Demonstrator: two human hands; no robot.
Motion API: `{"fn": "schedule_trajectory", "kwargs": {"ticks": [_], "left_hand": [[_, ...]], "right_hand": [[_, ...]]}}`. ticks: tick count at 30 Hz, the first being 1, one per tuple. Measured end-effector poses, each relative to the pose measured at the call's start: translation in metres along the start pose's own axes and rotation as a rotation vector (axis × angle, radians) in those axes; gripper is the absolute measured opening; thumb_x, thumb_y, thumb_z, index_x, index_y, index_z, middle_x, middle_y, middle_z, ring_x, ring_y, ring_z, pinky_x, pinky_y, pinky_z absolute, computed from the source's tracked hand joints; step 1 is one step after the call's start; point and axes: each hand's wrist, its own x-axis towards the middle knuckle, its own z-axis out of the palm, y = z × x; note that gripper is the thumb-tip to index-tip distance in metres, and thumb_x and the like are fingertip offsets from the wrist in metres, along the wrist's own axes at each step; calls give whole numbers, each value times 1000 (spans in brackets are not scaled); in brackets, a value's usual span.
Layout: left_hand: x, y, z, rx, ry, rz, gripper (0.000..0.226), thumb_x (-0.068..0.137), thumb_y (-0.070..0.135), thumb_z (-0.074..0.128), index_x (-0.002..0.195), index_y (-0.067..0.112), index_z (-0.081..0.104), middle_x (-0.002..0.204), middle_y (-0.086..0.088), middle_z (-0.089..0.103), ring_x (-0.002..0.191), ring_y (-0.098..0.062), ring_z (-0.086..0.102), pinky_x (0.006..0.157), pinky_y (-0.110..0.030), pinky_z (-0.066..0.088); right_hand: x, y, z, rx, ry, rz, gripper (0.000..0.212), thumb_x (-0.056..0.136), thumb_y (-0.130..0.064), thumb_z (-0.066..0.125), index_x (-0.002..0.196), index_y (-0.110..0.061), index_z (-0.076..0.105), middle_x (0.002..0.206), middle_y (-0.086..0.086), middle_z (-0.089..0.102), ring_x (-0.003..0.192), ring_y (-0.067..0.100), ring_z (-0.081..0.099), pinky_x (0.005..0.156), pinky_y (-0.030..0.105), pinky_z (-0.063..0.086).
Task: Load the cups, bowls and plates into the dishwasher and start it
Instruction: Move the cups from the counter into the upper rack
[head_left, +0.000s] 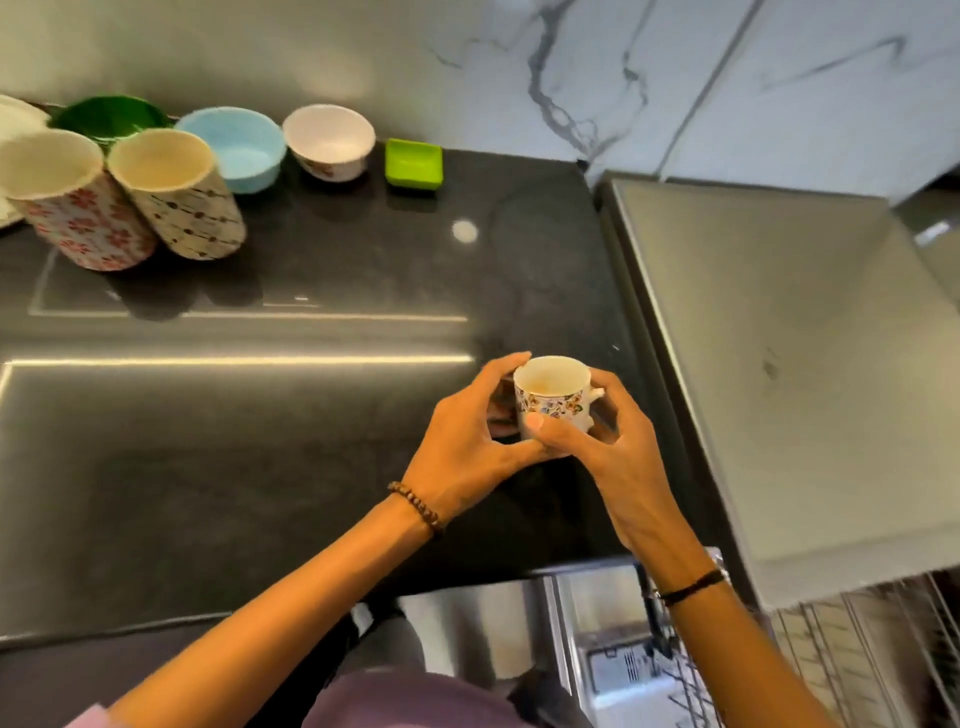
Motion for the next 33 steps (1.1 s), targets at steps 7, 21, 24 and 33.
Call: {"fn": "schedule_trajectory", "kwargs": {"ticks": [7,21,24,33], "left_hand": [[-39,13,127,37,-102,-5,76,73,28,83,137,26,43,120,7,63,107,-7,63,89,-20,53],[-101,-8,372,59,-301,-171,84,75,20,81,143,31,35,120,2,64,103,-4,65,87,-23,55],[-94,-30,399,203,-411,-215,85,78,21,79,147,26,30,130,-2,61,114,-12,61,97,-24,49],[-60,-115,408,1145,-847,-131,51,90,29,60,136,18,43,122,-4,58,107,-23,58,89,-38,53]], "right_hand": [[-75,48,-107,2,127,69,71,57,-49,82,121,-30,57,110,-6,67,98,12,68,74,24,60],[-202,169,-305,124,219,193,63,69,-31,88,125,-29,59,112,-4,70,105,14,68,80,33,59],[-204,205,-328,61,221,247,62,71,-28,84,128,-30,58,112,-6,70,101,11,69,78,27,59],[-145,313,-396,-397,114,298,71,66,-38,89,129,-31,56,125,-1,61,104,16,61,85,29,53]]}}
